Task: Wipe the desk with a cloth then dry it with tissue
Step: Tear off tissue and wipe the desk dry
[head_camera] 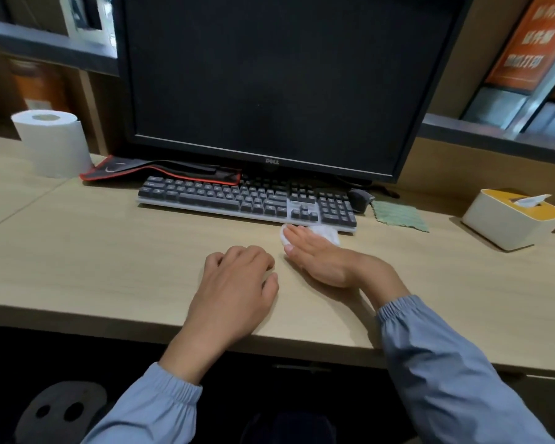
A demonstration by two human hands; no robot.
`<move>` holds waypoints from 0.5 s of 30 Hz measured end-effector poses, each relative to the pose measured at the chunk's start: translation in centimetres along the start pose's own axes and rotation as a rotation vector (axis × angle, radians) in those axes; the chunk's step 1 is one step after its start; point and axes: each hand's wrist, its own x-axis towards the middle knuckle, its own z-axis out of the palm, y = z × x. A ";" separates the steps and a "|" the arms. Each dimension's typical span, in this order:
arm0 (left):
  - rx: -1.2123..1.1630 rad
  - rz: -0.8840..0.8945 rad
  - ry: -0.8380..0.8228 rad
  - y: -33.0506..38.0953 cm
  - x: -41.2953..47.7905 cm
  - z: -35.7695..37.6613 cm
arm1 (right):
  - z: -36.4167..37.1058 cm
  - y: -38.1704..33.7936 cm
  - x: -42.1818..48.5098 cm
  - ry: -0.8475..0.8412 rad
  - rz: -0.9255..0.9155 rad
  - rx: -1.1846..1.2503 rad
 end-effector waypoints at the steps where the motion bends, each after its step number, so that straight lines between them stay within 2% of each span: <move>1: 0.000 -0.002 0.005 0.0 0.1 0.0 | -0.2 -0.1 0.3 -0.004 0.002 0.019; 7: -0.061 -0.028 0.040 0.0 -0.2 -0.1 | 0.8 -2.2 -0.8 0.033 0.017 -0.033; 12: -0.193 -0.073 0.103 -0.5 -0.2 -0.4 | 3.1 -4.3 -5.0 -0.008 -0.069 -0.049; 15: -0.241 -0.084 0.140 -0.5 -0.2 -0.4 | 5.8 -5.8 -8.1 0.029 -0.100 -0.082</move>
